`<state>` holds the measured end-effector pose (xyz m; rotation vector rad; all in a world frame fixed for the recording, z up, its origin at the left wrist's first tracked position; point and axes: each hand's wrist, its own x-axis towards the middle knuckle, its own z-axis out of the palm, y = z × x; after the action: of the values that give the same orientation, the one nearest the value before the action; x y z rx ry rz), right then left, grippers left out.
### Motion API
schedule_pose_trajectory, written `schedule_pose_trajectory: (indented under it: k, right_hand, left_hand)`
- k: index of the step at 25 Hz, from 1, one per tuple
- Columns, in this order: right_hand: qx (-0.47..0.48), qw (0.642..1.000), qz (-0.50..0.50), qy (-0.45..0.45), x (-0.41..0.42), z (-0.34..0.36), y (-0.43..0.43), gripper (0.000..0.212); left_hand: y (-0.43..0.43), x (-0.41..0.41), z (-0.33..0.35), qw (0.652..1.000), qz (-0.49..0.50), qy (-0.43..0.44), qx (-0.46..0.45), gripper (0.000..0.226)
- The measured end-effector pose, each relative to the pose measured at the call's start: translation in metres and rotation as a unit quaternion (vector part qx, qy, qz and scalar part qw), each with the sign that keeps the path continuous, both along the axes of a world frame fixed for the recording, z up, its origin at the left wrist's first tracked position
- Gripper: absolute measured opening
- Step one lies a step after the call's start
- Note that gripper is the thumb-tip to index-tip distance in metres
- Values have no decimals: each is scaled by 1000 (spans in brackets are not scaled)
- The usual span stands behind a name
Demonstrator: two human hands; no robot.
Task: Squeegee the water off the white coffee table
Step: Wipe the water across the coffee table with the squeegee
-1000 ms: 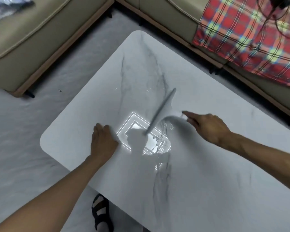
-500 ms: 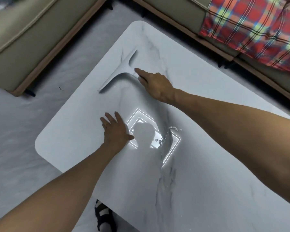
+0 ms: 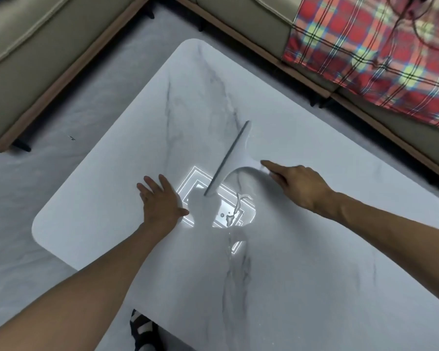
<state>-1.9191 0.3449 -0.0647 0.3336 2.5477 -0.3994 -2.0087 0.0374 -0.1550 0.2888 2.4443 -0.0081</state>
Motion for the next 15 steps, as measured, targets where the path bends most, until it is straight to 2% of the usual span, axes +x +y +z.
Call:
schedule_pose_trajectory:
  k: [2, 4, 7, 9, 12, 15]
  right_hand:
    - [24, 999, -16, -25, 43, 20, 14, 41]
    - [41, 999, -22, -8, 52, 34, 23, 39]
    - [15, 993, -70, 94, -4, 30, 28, 40]
    - [-7, 988, -101, 119, -68, 16, 26, 41]
    - [-8, 985, -123, 116, -123, -8, 24, 41]
    - [1, 990, -120, 73, -87, -19, 30, 44]
  left_hand:
    - [1, 1, 2, 1000, 4, 2, -2, 119]
    - [1, 1, 5, 1000, 16, 5, -2, 117]
    - [11, 2, 7, 998, 32, 26, 45, 114]
    - [27, 1, 6, 996, 22, 33, 79, 117]
    - [47, 1, 3, 998, -4, 6, 65, 117]
    - [52, -1, 1, 999, -13, -12, 44, 113]
